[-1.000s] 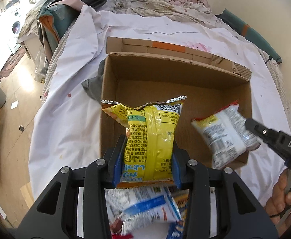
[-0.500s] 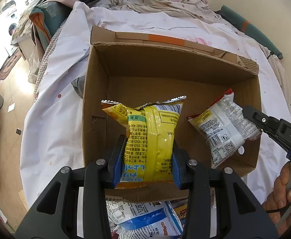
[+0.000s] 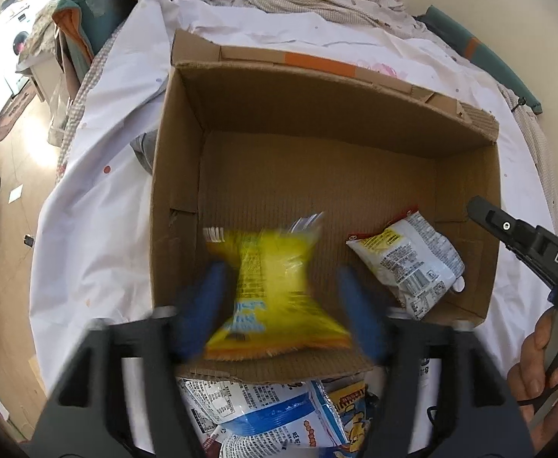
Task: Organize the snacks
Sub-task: 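Lower both held packets into the cardboard box and open both tools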
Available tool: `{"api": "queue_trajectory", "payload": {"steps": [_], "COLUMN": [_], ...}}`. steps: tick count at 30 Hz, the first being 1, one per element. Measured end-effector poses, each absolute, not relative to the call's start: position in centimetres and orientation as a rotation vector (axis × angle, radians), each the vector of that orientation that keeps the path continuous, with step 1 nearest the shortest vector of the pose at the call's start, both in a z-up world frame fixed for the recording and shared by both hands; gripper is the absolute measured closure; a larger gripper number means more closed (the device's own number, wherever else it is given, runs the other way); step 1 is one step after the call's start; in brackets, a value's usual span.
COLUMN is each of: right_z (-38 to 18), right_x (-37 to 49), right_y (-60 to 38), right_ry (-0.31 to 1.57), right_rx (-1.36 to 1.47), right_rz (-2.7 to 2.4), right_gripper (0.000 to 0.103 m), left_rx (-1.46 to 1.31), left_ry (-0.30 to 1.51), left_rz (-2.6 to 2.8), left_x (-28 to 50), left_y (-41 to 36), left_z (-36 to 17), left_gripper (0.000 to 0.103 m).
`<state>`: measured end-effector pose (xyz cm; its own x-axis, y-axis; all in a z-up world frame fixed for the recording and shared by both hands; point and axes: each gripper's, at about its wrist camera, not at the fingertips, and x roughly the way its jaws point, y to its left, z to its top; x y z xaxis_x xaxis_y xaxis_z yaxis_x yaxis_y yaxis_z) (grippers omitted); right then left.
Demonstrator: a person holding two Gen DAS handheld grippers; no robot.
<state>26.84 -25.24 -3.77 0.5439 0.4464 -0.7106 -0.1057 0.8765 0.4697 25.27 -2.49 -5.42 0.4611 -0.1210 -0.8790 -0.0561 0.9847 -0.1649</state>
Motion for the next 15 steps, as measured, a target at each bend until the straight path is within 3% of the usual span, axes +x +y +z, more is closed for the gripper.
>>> {"api": "queue_trajectory", "payload": {"steps": [3, 4, 5, 15], "right_z": [-3.5, -3.3, -3.0, -1.7], "right_x": [26.4, 26.2, 26.0, 25.3], "right_y": [-24.9, -24.8, -24.7, -24.9], "right_ry": [0.931, 0.92, 0.896, 0.865], "right_rx": [0.38, 0.378, 0.376, 0.378], "right_rz": [0.344, 0.346, 0.353, 0.368], "right_gripper": [0.047, 0.026, 0.02, 0.012], "left_rx": [-0.193, -0.186, -0.179, -0.17], "left_ry": [1.062, 1.057, 1.05, 0.971], "left_rz": [-0.058, -0.061, -0.066, -0.07], "left_x": [24.9, 24.8, 24.7, 23.4], "left_y": [-2.6, -2.7, -2.8, -2.5], "left_z": [-4.9, -4.8, -4.7, -3.2], "left_gripper": [0.015, 0.015, 0.015, 0.015]}}
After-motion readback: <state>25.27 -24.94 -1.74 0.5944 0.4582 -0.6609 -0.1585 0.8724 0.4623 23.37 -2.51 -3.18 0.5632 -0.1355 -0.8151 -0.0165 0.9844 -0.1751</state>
